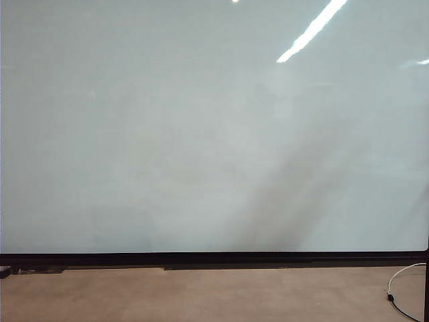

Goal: Pick up the pen on the shelf to the right of the whiteboard and draw a check mark.

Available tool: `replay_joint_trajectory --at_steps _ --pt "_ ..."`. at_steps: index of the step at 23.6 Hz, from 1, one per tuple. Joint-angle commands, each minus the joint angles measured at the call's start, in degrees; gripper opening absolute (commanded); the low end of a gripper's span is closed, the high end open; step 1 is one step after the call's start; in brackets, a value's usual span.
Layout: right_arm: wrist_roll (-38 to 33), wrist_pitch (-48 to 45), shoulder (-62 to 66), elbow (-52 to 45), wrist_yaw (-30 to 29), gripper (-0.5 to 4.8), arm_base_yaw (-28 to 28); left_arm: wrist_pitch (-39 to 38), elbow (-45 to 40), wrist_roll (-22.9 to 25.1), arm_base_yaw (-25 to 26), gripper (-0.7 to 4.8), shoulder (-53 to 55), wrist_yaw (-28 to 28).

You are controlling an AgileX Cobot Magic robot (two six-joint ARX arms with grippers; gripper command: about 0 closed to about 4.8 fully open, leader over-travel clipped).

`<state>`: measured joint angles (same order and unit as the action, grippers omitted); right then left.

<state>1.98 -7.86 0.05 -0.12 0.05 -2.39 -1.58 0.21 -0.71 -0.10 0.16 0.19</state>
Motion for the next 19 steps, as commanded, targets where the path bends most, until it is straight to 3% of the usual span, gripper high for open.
replay_joint_trajectory --at_steps 1,19 --pt "-0.2 -0.8 0.0 0.3 0.2 -0.06 0.0 0.4 0.2 0.3 0.0 -0.04 0.0 0.0" --pt "-0.2 -1.8 0.0 0.3 0.0 -0.06 0.0 0.3 0.2 0.3 0.0 -0.04 0.0 0.0"
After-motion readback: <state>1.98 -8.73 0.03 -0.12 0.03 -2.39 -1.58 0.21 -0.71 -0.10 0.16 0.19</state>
